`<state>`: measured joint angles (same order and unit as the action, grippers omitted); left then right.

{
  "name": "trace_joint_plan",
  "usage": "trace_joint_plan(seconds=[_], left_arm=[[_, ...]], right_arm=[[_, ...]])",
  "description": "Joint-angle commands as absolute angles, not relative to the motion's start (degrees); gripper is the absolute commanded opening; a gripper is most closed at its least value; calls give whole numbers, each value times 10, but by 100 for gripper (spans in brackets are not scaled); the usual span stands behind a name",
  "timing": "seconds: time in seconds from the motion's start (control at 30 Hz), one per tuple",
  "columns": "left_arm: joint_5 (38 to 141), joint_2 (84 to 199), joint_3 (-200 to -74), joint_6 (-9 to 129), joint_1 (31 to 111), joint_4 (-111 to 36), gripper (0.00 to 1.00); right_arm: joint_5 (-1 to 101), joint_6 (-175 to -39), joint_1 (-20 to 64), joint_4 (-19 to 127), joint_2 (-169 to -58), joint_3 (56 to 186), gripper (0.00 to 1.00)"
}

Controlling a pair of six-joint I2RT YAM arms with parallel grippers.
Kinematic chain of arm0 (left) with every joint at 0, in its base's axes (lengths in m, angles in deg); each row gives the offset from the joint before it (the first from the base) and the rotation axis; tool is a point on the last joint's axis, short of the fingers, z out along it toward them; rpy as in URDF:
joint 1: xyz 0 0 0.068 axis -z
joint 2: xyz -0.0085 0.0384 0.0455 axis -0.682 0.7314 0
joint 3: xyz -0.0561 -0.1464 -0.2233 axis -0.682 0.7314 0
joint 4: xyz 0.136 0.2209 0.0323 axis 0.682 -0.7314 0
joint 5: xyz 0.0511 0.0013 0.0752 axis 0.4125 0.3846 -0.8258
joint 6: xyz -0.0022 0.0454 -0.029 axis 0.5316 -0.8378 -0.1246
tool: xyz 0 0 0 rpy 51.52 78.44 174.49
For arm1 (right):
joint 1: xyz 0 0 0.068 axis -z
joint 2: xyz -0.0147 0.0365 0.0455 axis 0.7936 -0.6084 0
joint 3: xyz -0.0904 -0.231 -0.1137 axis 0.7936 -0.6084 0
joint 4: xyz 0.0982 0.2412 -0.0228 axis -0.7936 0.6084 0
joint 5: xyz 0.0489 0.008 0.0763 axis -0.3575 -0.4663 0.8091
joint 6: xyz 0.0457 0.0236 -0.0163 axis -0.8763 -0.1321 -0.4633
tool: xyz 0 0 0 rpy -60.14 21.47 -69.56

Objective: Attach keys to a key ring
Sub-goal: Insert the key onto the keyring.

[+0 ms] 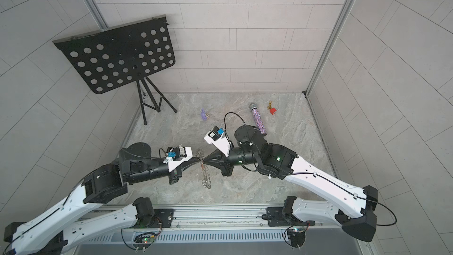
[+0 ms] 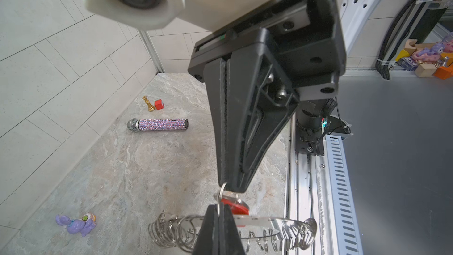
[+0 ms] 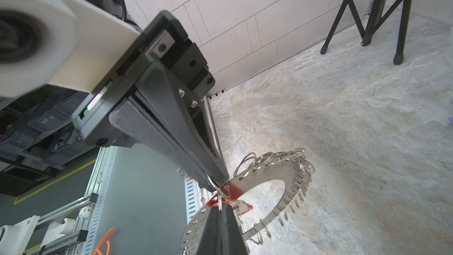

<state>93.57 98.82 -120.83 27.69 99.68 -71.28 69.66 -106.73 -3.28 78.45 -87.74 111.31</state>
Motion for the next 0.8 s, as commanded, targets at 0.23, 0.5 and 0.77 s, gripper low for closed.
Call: trace_joint_plan(seconds=[0.23,0.5,0.77], left_arm=[[944,981,-1202,271,1001,-708,0],[947,980,-1200,265,1002,-712,0],[942,976,-1201,261,1003,-711,0]], right_arm=[[689,-1092,-14,765,-868,1121,0],[699,-1106,-6,765,-873,1123,0],[714,-1110,-3,766,-884,1123,0]])
